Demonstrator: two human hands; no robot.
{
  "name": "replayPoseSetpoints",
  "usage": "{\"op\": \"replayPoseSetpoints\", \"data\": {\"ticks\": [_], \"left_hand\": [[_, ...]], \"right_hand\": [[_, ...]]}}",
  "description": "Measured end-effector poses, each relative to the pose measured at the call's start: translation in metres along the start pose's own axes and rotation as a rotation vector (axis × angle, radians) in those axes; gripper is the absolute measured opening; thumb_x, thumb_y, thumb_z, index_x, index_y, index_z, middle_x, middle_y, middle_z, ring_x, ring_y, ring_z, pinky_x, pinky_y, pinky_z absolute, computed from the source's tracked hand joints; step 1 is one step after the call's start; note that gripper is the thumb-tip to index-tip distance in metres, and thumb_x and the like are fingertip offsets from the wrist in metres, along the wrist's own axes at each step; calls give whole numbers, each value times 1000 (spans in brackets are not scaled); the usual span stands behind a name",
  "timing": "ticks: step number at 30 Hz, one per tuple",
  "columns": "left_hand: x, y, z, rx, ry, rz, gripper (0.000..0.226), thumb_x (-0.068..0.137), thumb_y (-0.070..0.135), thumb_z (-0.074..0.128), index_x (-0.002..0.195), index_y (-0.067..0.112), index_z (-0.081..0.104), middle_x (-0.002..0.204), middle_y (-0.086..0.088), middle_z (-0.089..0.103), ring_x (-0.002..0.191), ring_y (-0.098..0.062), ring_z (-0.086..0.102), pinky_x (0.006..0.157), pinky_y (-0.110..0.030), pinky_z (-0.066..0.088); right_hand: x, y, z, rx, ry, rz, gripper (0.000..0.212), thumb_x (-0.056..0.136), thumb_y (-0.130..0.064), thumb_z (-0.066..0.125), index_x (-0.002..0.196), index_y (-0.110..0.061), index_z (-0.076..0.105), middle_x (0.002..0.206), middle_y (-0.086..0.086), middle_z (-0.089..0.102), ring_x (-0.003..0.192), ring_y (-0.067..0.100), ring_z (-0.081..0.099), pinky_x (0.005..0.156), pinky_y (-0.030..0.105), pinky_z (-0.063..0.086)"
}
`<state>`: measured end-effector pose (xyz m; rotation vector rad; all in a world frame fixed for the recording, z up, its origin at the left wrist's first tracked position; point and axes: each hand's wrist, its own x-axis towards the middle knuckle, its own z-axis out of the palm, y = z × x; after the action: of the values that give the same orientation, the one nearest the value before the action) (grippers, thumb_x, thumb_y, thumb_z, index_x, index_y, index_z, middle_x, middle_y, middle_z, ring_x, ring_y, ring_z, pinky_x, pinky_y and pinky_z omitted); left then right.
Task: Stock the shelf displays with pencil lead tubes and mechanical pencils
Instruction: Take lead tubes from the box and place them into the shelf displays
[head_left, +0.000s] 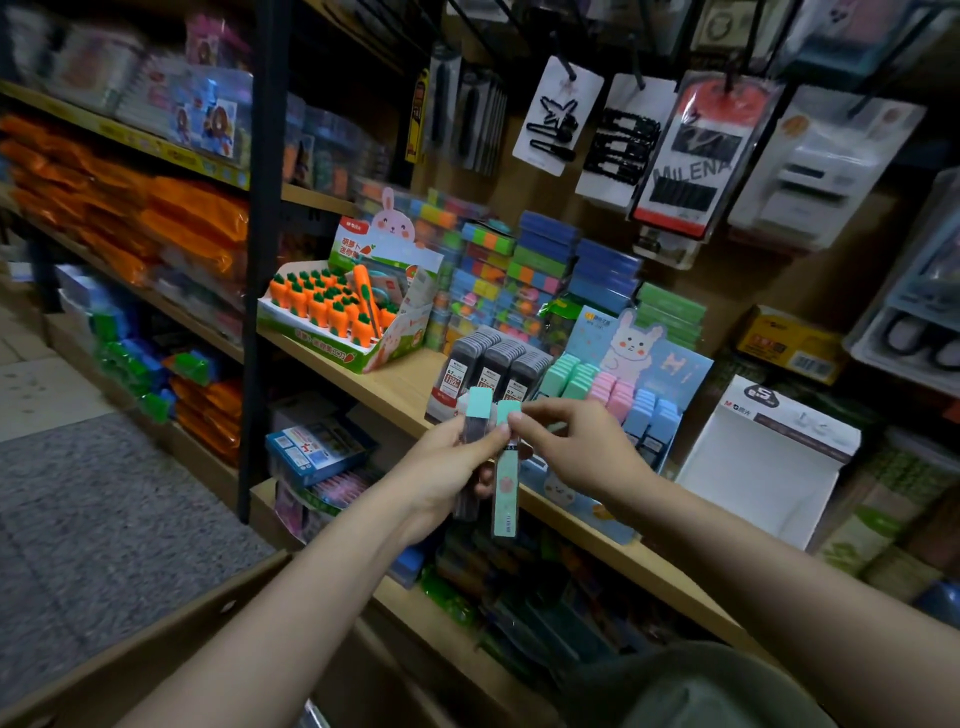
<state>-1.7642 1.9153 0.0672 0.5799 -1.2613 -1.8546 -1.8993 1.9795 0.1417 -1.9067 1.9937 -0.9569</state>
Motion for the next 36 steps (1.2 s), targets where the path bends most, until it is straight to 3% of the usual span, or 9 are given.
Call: {"op": "replayPoseSetpoints", "data": {"ticks": [4, 9, 14, 16, 19, 23, 27, 32, 36], "left_hand": [[-8, 5, 4, -115, -78, -62, 29, 94, 33, 58, 112, 10, 64, 73, 2, 63, 57, -7, 51, 50, -20, 43], [-11, 12, 1, -191, 19, -205, 44, 106, 33, 28, 116, 5, 59, 106, -17, 67, 68, -15, 50, 64, -28, 45], [-13, 7, -7, -106, 43, -171, 21, 97, 27, 55, 105, 16, 71, 88, -3, 59, 74, -16, 55, 68, -34, 54], [-13, 7, -8, -79, 45, -152, 16, 92, 30, 62, 102, 19, 68, 81, 0, 59, 66, -12, 57, 60, -30, 52], [-12, 4, -8, 2, 61, -98, 19, 91, 32, 64, 108, 22, 62, 76, 2, 57, 59, -10, 52, 52, -23, 44], [-10, 2, -6, 114, 133, -50, 30, 90, 28, 68, 118, 27, 60, 80, 3, 67, 69, -12, 57, 65, -26, 46], [-9, 2, -10, 141, 136, -3, 24, 87, 24, 70, 111, 25, 64, 91, -2, 74, 81, -11, 65, 75, -27, 48], [-7, 0, -14, 228, 158, 59, 21, 89, 29, 68, 109, 28, 63, 92, -2, 72, 75, -12, 60, 67, -23, 51], [-4, -3, -14, 264, 175, 65, 18, 90, 31, 68, 106, 36, 62, 102, -1, 70, 88, -14, 63, 75, -29, 53]], "right_hand": [[0, -2, -3, 270, -23, 123, 10, 92, -28, 66, 89, -23, 74, 78, -9, 72, 70, 2, 63, 61, 18, 49], [2, 6, -27, -5, 133, 33, 12, 91, -33, 66, 80, -28, 69, 71, -10, 70, 59, 0, 64, 51, 11, 44], [9, 9, -56, -179, 147, 19, 11, 89, -29, 69, 87, -18, 68, 81, -3, 70, 76, 9, 67, 64, 21, 52], [13, 8, -65, -214, 159, 3, 13, 88, -26, 70, 90, -13, 71, 82, 0, 72, 77, 12, 69, 74, 30, 57], [20, 5, -69, -231, 193, -53, 12, 88, -25, 72, 90, -13, 72, 78, -2, 73, 74, 9, 70, 77, 30, 58], [33, 7, -57, -289, 223, -115, 17, 87, -22, 72, 96, -7, 72, 86, 3, 72, 77, 14, 69, 78, 33, 57], [43, 18, -39, -334, 259, -115, 19, 87, -23, 73, 98, -7, 72, 84, 2, 69, 73, 12, 61, 70, 23, 45], [53, 22, -27, -302, 285, -82, 22, 85, -25, 74, 98, -8, 72, 81, 0, 66, 77, 15, 64, 70, 21, 42], [57, 26, -16, -286, 296, -67, 22, 86, -25, 72, 99, -8, 71, 88, 5, 71, 80, 19, 66, 71, 25, 48]]}}
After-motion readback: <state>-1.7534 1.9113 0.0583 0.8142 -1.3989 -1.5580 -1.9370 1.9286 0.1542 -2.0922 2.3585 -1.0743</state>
